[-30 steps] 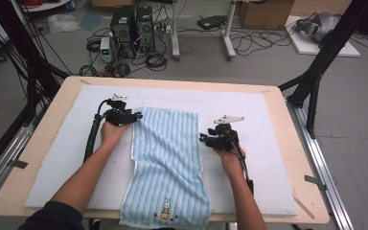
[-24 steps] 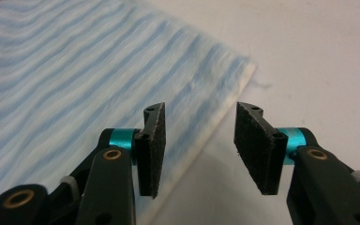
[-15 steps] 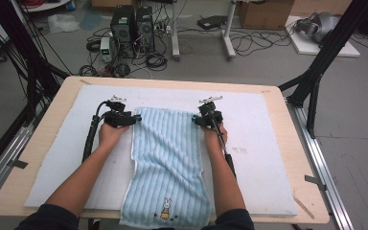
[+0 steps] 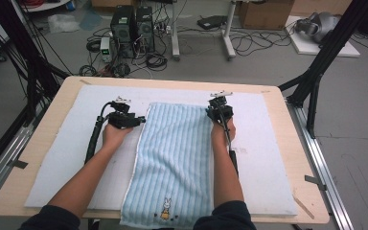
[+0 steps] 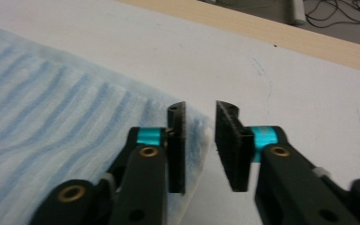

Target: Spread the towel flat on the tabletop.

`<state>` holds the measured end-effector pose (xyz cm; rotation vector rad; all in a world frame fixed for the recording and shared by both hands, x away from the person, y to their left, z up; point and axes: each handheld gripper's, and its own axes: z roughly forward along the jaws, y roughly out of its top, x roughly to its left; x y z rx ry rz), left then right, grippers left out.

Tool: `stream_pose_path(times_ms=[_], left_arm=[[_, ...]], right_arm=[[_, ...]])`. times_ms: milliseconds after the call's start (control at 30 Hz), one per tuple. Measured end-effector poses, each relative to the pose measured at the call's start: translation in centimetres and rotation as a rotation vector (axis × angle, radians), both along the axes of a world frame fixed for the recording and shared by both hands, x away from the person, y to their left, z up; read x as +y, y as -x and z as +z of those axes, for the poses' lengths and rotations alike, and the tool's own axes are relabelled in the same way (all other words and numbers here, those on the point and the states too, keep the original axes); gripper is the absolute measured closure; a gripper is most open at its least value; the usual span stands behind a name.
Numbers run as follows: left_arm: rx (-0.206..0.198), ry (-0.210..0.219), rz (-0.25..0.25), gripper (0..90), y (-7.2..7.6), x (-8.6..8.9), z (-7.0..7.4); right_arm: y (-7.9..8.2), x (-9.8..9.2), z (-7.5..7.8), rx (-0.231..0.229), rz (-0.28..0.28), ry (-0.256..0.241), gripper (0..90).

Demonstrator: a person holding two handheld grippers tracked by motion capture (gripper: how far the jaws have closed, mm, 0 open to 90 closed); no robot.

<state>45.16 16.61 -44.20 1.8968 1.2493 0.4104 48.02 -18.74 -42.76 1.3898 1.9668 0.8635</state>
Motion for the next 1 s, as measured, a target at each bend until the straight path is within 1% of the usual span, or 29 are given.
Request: stream_pose_path(times_ms=[67, 133, 167, 200, 233, 267, 300, 333, 367, 400, 433, 500, 533, 567, 600, 633, 667, 700, 767, 800, 833, 867, 900, 933, 967, 1000], left_arm=[[0.009, -0.023, -0.011, 45.4, 0.0, -0.6, -0.3], [-0.009, -0.033, -0.010, 43.2, 0.0, -1.2, -0.5], [-0.017, -0.020, -0.017, 44.3, 0.0, -1.4, -0.6], [-0.022, -0.017, -0.016, 45.4, 0.0, -1.7, -0.7], [-0.033, -0.025, -0.018, 45.7, 0.0, -1.9, -0.8], [-0.047, -0.049, -0.021, 48.1, 0.0, -2.1, -0.8], [-0.063, -0.060, -0.018, 51.4, 0.0, -2.3, -0.9], [-0.072, -0.073, -0.024, 59.5, 0.0, -2.3, -0.9], [-0.067, -0.055, -0.054, 72.1, 0.0, -2.2, -0.9], [-0.065, -0.065, -0.054, 87.0, -0.2, -2.2, -0.8], [-0.071, -0.083, -0.051, 87.5, -0.4, -2.2, -0.8], [-0.085, -0.114, -0.003, 87.8, -1.0, -2.1, -0.7], [-0.085, -0.112, 0.026, 87.8, -1.2, -1.8, -0.8], [-0.080, -0.093, 0.056, 87.8, -1.5, -1.5, -0.9], [-0.069, -0.075, 0.077, 87.8, -1.8, -1.2, -0.9], [-0.061, -0.061, 0.087, 87.7, -2.0, -1.0, -0.9], [-0.061, -0.055, 0.091, 87.5, -2.1, -0.9, -0.9], [-0.063, -0.050, 0.092, 86.9, -2.1, -0.9, -0.9], [-0.062, -0.059, 0.077, 84.4, -2.1, -0.9, -0.9], [-0.060, -0.059, 0.073, 84.3, -2.0, -0.9, -0.9], [-0.061, -0.055, 0.067, 85.2, -2.0, -0.9, -0.9], [-0.060, -0.064, 0.054, 86.9, -2.0, -0.8, -0.8], [-0.064, -0.070, 0.047, 87.5, -1.9, -0.9, -0.8], [-0.064, -0.080, 0.038, 87.9, -1.9, -0.8, -0.8], [-0.061, -0.085, 0.035, 88.1, -1.9, -0.8, -0.7], [-0.060, -0.087, 0.036, 88.1, -1.8, -0.8, -0.7]], right_arm=[[0.6, -0.3, 0.4, -0.016, 0.001, -0.035, 66.0], [1.2, -0.9, 0.8, -0.019, 0.010, -0.069, 62.4], [1.5, -1.2, 0.9, -0.016, 0.012, -0.076, 62.3], [1.8, -1.5, 0.9, -0.012, 0.015, -0.078, 62.1], [2.0, -1.9, 1.0, -0.009, 0.024, -0.091, 61.7], [2.3, -2.2, 1.0, 0.000, 0.030, -0.099, 61.0], [2.6, -2.5, 1.1, 0.003, 0.026, -0.102, 60.7], [2.9, -2.8, 1.1, 0.001, 0.029, -0.103, 60.7], [3.1, -3.0, 1.1, 0.006, 0.030, -0.107, 60.3], [3.3, -3.2, 1.0, 0.006, 0.039, -0.105, 60.3], [3.4, -3.4, 1.0, 0.010, 0.043, -0.102, 60.2], [3.6, -3.5, 0.7, 0.020, 0.044, -0.109, 59.9], [3.6, -3.5, 0.6, 0.024, 0.051, -0.115, 59.8], [3.7, -3.4, 0.6, 0.029, 0.056, -0.124, 59.8], [3.7, -3.2, 0.5, 0.030, 0.063, -0.126, 59.8], [3.8, -3.0, 0.4, 0.032, 0.078, -0.129, 59.8], [3.9, -2.7, 0.4, 0.039, 0.091, -0.143, 59.8], [3.9, -2.3, 0.2, 0.046, 0.118, -0.156, 59.8], [3.8, -1.3, -0.2, 0.073, 0.160, -0.167, 60.8], [3.6, -0.8, -0.6, 0.090, 0.178, -0.159, 63.6], [3.5, -0.2, -1.0, 0.115, 0.182, -0.138, 67.0], [3.3, 0.1, -1.4, 0.137, 0.188, -0.125, 73.0], [3.2, 0.4, -1.7, 0.137, 0.184, -0.110, 78.6], [3.1, 0.4, -1.7, 0.129, 0.178, -0.111, 85.2], [2.8, 0.4, -1.7, 0.128, 0.178, -0.104, 86.5], [2.4, 0.6, -1.7, 0.121, 0.173, -0.083, 87.1]])
